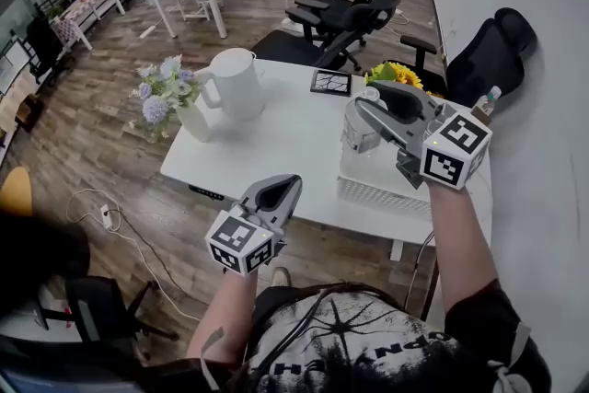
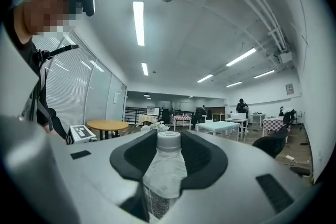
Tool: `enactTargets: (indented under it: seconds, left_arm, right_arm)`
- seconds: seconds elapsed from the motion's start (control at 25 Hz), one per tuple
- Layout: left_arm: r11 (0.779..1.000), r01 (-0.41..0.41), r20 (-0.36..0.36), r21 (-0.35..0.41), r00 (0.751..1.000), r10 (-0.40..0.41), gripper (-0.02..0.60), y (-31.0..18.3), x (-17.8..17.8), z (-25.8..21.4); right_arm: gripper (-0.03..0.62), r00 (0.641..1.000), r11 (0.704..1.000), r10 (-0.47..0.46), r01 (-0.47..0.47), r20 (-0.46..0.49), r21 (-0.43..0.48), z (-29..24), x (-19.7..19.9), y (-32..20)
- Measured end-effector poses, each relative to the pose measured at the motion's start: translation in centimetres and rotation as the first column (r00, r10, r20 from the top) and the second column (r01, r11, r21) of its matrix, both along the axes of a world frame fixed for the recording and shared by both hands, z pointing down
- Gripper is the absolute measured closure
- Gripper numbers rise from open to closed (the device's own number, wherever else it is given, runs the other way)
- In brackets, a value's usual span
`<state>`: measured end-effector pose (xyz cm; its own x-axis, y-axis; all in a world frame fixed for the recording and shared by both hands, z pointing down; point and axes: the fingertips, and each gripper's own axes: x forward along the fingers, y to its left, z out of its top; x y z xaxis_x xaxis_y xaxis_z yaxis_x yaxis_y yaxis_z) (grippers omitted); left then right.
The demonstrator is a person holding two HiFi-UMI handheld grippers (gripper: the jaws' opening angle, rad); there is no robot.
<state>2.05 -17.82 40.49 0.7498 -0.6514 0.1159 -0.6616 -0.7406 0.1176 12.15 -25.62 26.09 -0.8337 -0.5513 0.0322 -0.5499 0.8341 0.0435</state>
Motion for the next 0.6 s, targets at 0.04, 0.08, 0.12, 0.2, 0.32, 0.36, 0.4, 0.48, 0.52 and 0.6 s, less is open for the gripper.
enactTargets:
  seconds: [0.04,0.08,0.12,0.2,0.32,0.36,0.4,0.48,0.52,0.6]
  left_arm:
    - [1.0,0.002,0.003,-0.006,1.0,-0.002,0.571,0.0,-0.9,0.2]
    - [1.0,0.005,0.007,-0.01,1.0,-0.005,0.571,-0.1,-1.9,0.5]
    - [1.0,0.009,0.009,-0.014,1.0,-0.009,0.571,-0.3,-2.9,0.7]
    - [1.0,0.014,0.011,-0.017,1.0,-0.014,0.571,-0.8,-4.9,0.8]
    - [0.999,0.021,-0.002,-0.027,1.0,-0.021,0.571,-1.3,-7.6,1.2]
    - [0.999,0.024,-0.008,-0.03,1.0,-0.024,0.571,-1.5,-8.4,1.3]
    - [0.999,0.025,-0.012,-0.032,1.0,-0.026,0.571,-1.8,-9.2,1.5]
    - [0.999,0.027,-0.009,-0.034,1.0,-0.027,0.571,-2.2,-10.8,1.7]
    - [0.999,0.029,-0.006,-0.035,1.0,-0.029,0.571,-2.4,-11.6,1.8]
    - [0.999,0.035,0.0,-0.041,0.999,-0.035,0.571,-2.7,-13.5,2.1]
  right_arm:
    - [0.439,1.0,1.0,-0.012,0.012,0.008,-0.002,0.1,-1.1,-0.1]
    - [0.439,1.0,1.0,-0.023,0.023,0.013,-0.004,0.2,-2.3,-0.3]
    - [0.439,0.999,1.0,-0.031,0.031,0.017,-0.007,0.4,-3.5,-0.5]
    - [0.439,0.999,0.999,-0.039,0.039,0.016,-0.011,0.8,-5.7,-0.9]
    - [0.439,0.999,0.999,-0.045,0.046,0.011,-0.03,1.9,-9.0,-1.2]
    - [0.439,0.999,0.998,-0.044,0.045,0.009,-0.041,2.5,-9.9,-1.5]
    - [0.439,0.999,0.998,-0.042,0.042,0.007,-0.053,3.2,-10.8,-1.7]
    - [0.439,0.999,0.997,-0.035,0.036,0.004,-0.074,4.5,-12.4,-2.4]
    - [0.439,0.999,0.996,-0.034,0.034,0.001,-0.082,5.1,-13.3,-2.6]
    - [0.439,0.999,0.995,-0.033,0.033,-0.004,-0.094,6.2,-15.0,-3.1]
